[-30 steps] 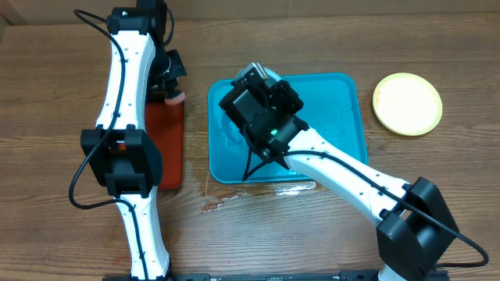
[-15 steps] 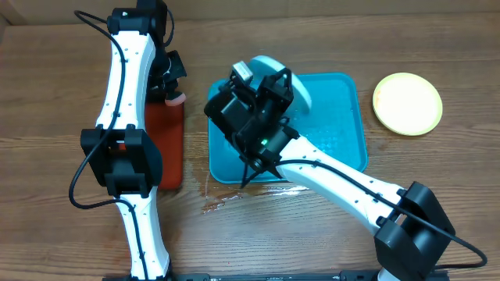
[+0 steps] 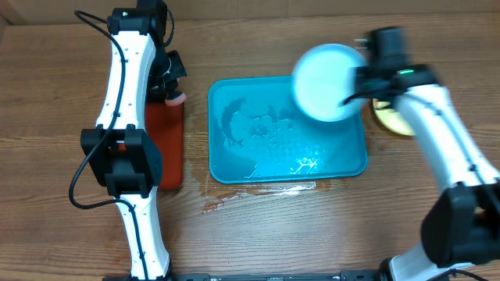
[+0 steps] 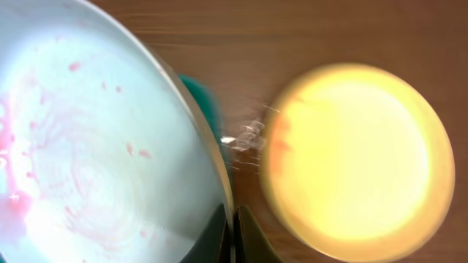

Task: Clean dirty plates on tray and stack at the side
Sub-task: 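Lift the white plate with the right gripper and stack it on the yellow plates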

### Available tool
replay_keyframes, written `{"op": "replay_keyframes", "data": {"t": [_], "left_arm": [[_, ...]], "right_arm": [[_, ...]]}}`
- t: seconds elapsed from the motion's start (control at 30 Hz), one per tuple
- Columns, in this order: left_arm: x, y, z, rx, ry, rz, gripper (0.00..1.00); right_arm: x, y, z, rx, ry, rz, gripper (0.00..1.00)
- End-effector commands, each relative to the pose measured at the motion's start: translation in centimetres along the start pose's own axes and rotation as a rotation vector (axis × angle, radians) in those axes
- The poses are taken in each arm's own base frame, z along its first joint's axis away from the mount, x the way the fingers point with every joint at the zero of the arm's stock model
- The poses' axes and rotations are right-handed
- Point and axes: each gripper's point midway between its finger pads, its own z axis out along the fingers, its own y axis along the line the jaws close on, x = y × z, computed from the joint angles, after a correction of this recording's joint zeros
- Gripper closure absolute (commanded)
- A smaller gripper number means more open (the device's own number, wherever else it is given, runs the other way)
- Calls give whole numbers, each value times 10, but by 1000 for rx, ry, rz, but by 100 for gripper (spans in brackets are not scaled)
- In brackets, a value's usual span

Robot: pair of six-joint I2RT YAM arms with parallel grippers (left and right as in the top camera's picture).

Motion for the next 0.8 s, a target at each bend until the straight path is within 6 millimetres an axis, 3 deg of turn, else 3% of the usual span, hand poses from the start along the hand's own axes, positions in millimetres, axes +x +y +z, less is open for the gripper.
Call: {"op": "replay_keyframes", "data": {"t": [0.0, 0.07, 0.3, 0.43, 0.77], "left_arm": [[1, -4, -5, 17, -10, 2, 96], [1, -6, -5, 25, -8, 2, 96], [0, -12, -5, 31, -20, 13, 96], [2, -16, -6, 32, -20, 23, 96], [4, -23, -6, 36, -26, 37, 96]], "right_arm": [[10, -40, -4, -181, 71, 231, 96], [25, -89, 4, -125, 107, 343, 96], [48, -162, 33, 5, 99, 602, 96], [59, -182, 45, 42, 75, 711, 96], [91, -198, 66, 148, 78, 725, 96]]}}
